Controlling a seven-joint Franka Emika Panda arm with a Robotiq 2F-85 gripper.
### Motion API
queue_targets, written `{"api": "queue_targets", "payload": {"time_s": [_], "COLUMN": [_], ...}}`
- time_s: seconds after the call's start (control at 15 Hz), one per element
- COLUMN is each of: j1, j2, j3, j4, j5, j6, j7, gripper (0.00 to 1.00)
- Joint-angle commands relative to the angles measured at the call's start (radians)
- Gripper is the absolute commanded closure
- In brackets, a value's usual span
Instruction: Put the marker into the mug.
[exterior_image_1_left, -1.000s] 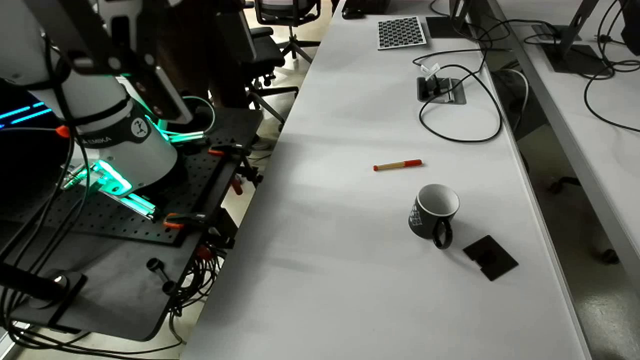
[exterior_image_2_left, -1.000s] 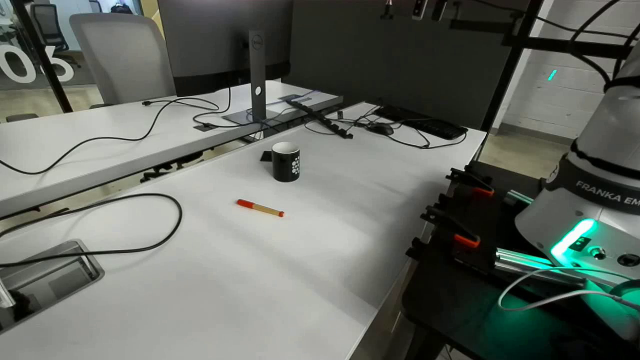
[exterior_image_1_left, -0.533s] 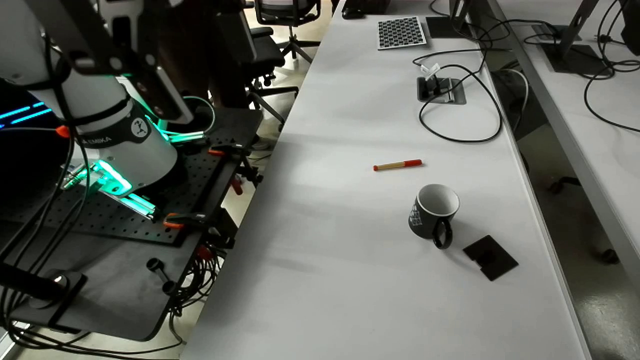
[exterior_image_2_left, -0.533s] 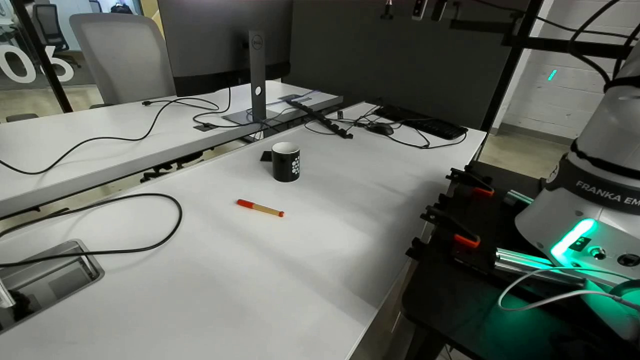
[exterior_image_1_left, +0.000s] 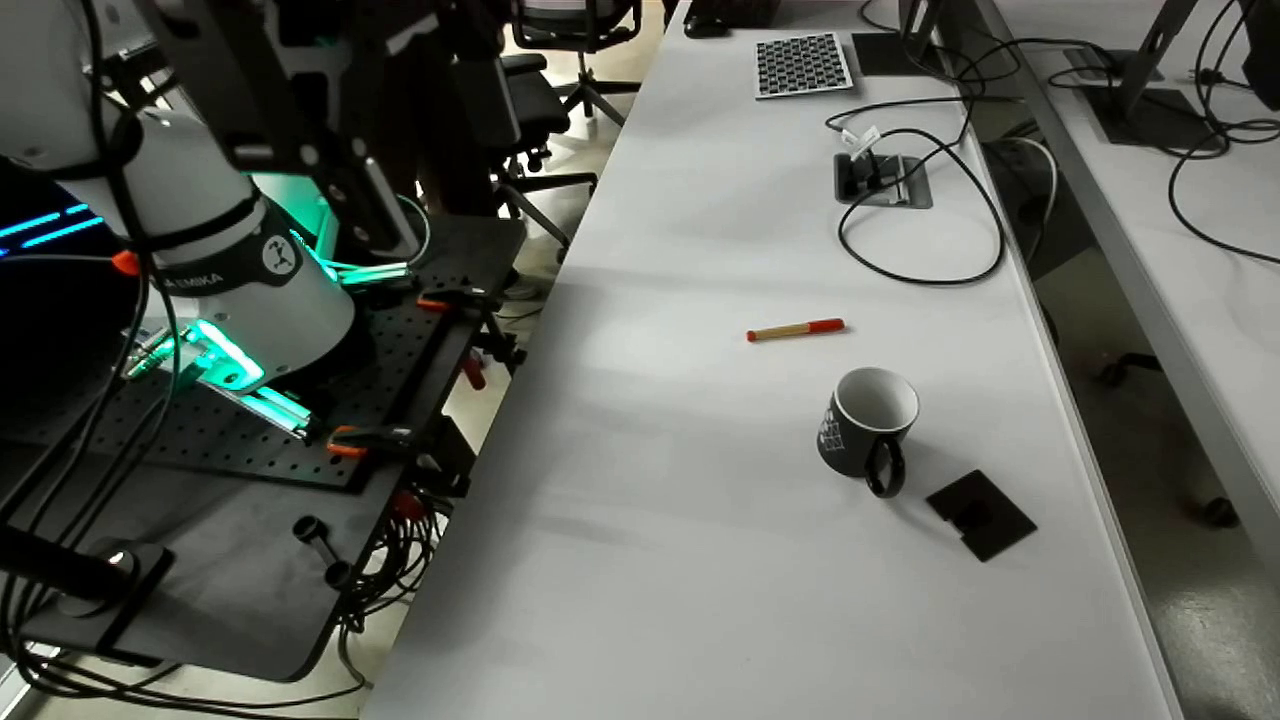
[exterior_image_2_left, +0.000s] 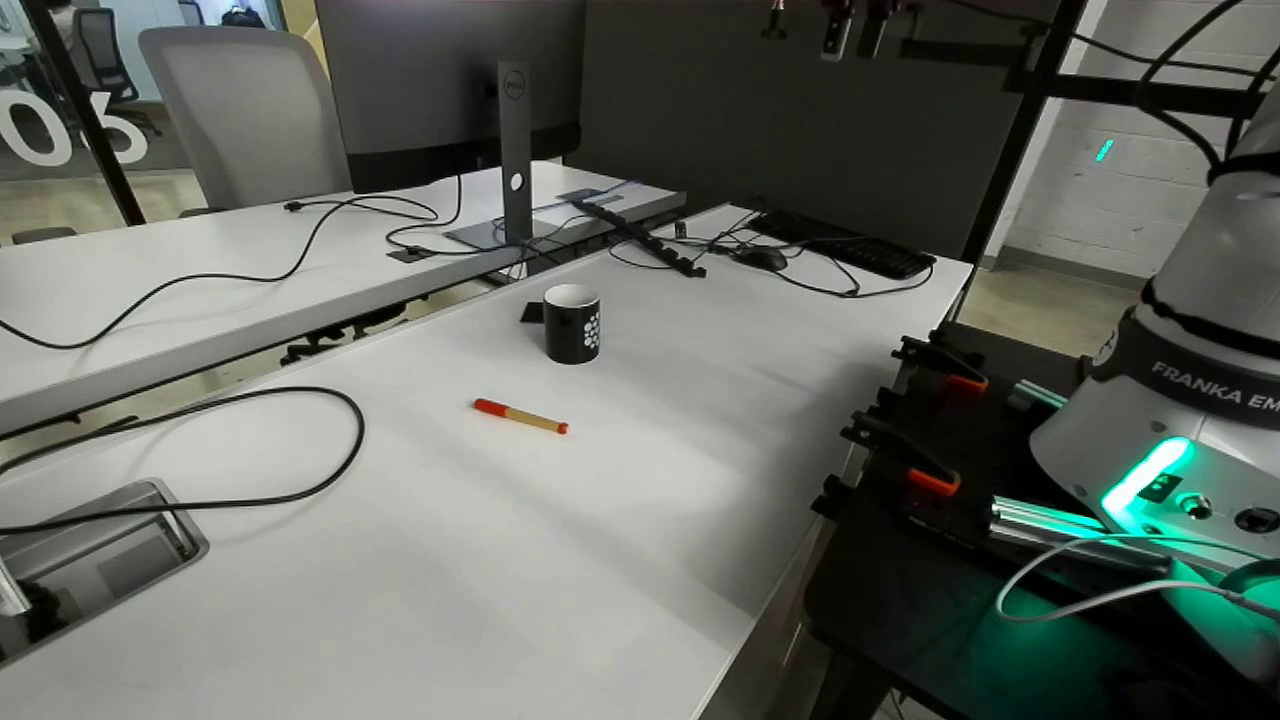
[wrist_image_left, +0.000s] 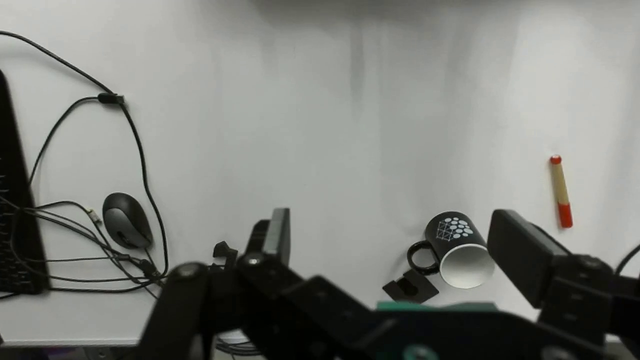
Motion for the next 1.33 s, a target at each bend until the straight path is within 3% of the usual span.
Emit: {"api": "queue_targets", "payload": {"time_s": [0.0, 0.73, 1.27], "j1": [0.019, 0.110, 0.120], "j2": [0.000, 0.035, 0.173], "j3": [0.039, 0.153, 0.242], "j4": [-0.039, -0.047, 0.075], "j5": [-0.036, -0.012, -0.049], "j6": [0.011, 0.055, 0.077], "j7": [-0.004, 0.083, 0.204], "gripper": [0.00, 0.00, 0.00]}}
